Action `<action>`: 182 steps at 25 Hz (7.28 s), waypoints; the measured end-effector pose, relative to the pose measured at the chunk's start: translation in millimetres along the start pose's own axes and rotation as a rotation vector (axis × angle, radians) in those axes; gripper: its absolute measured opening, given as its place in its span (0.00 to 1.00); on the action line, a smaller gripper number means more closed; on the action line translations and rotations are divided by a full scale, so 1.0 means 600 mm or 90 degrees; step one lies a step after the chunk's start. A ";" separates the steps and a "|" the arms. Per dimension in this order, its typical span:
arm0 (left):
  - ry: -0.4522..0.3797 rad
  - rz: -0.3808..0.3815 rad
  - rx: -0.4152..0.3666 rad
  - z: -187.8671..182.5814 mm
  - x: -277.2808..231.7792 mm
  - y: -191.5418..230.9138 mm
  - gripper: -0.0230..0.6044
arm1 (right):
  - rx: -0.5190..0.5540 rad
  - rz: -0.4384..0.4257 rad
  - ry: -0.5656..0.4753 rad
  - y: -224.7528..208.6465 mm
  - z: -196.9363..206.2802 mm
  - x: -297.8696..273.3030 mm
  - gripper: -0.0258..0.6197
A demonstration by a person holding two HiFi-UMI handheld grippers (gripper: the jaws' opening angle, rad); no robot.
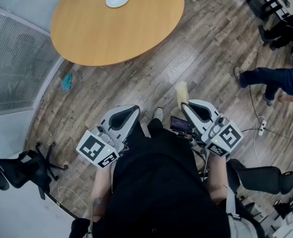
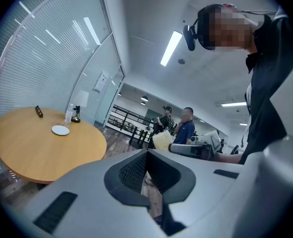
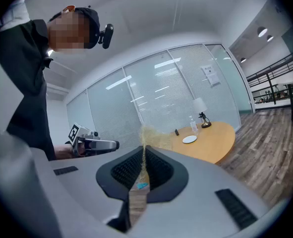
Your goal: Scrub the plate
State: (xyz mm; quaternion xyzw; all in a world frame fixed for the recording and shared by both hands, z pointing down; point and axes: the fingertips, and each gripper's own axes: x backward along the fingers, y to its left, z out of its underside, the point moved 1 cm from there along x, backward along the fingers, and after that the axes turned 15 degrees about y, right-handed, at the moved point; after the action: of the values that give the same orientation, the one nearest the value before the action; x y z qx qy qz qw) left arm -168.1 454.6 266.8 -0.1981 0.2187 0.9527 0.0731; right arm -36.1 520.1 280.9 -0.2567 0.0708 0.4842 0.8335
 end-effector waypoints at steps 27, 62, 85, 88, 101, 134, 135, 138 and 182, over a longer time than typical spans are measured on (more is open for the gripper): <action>0.027 -0.031 -0.028 0.014 -0.030 -0.023 0.05 | -0.004 -0.006 0.008 -0.004 0.025 -0.017 0.08; 0.055 0.001 -0.051 -0.183 -0.169 0.334 0.05 | 0.068 0.026 0.052 -0.211 -0.241 -0.307 0.08; -0.028 -0.179 0.067 -0.371 -0.419 0.371 0.05 | 0.164 -0.213 0.052 -0.473 -0.380 -0.304 0.08; -0.026 -0.206 0.089 -0.379 -0.458 0.371 0.05 | 0.170 -0.233 0.089 -0.522 -0.368 -0.296 0.08; -0.075 -0.290 0.186 -0.373 -0.487 0.379 0.05 | 0.177 -0.333 0.163 -0.574 -0.353 -0.336 0.08; -0.063 -0.195 0.166 -0.329 -0.312 0.717 0.05 | 0.273 -0.260 0.298 -0.478 -0.346 -0.729 0.08; -0.064 -0.196 0.166 -0.329 -0.311 0.726 0.05 | 0.275 -0.253 0.304 -0.486 -0.345 -0.741 0.08; -0.066 -0.201 0.171 -0.329 -0.309 0.746 0.05 | 0.269 -0.239 0.323 -0.509 -0.340 -0.775 0.08; -0.030 -0.228 0.233 -0.270 -0.331 0.833 0.05 | 0.272 -0.249 0.503 -0.649 -0.202 -1.098 0.08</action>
State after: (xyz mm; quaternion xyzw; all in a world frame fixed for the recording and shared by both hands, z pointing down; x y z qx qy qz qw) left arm -44.5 -74.6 408.2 -0.1949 0.3474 0.8734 0.2801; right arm -35.3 -203.0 558.4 -0.2528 0.4297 0.1586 0.8522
